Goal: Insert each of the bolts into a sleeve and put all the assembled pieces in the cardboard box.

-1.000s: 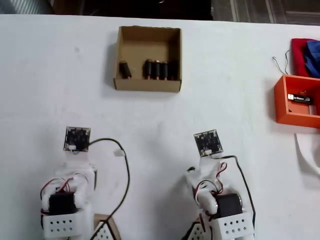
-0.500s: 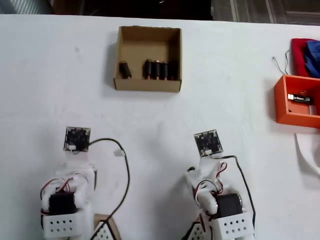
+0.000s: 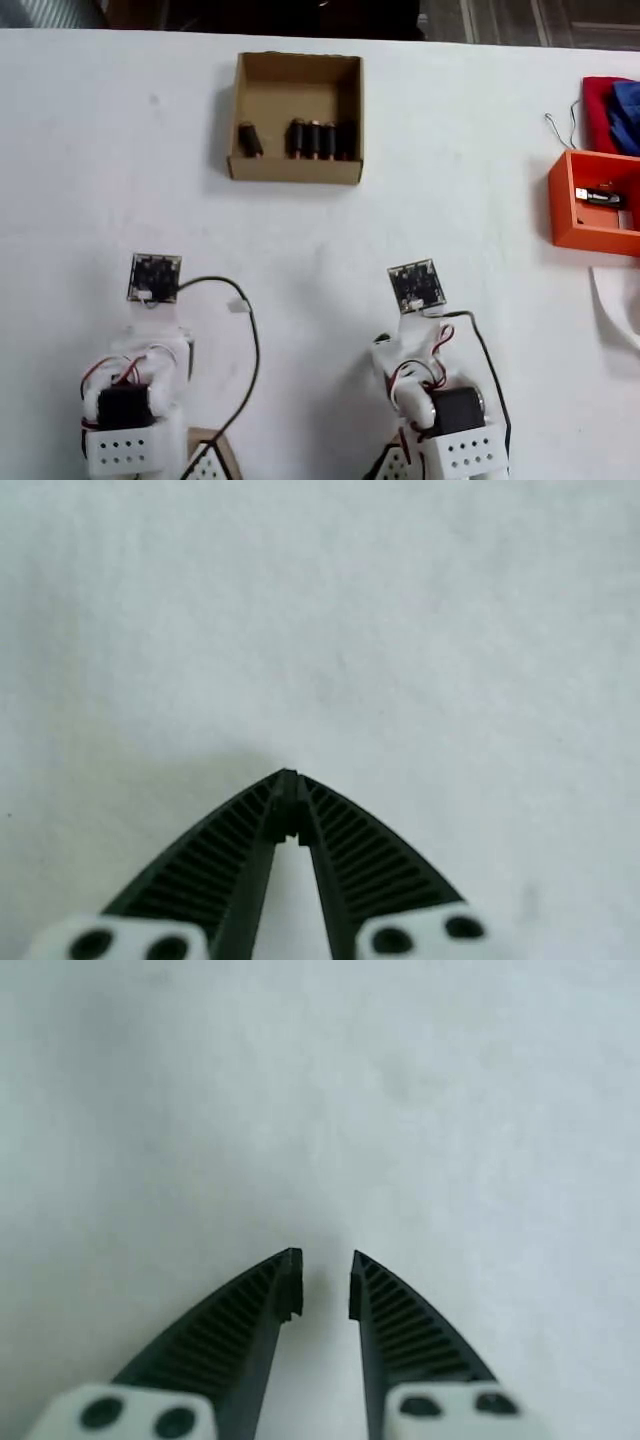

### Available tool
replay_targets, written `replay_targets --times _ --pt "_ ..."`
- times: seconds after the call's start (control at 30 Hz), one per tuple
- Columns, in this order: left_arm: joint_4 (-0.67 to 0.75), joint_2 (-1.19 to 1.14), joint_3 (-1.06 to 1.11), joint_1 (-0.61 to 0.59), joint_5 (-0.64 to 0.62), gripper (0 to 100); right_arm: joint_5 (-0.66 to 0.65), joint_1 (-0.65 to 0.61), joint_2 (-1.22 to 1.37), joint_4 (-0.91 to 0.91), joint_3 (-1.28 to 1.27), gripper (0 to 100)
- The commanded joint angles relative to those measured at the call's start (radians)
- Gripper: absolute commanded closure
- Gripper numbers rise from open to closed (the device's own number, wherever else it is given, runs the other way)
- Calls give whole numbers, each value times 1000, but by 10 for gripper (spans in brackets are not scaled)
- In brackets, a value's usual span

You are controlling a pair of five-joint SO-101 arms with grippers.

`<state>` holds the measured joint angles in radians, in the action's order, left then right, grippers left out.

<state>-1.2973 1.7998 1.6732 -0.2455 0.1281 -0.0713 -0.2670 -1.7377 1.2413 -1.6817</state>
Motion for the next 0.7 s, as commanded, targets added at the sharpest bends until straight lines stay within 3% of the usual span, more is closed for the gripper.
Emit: replay_targets --times 0.0,0.1,0.67 --pt "9 25 21 -58 133 973 6 -1 5 -10 -6 925" --pt "9 25 21 -44 216 972 6 -1 5 -10 -6 925" --pt "9 25 19 -9 227 973 6 -1 5 -10 -6 925"
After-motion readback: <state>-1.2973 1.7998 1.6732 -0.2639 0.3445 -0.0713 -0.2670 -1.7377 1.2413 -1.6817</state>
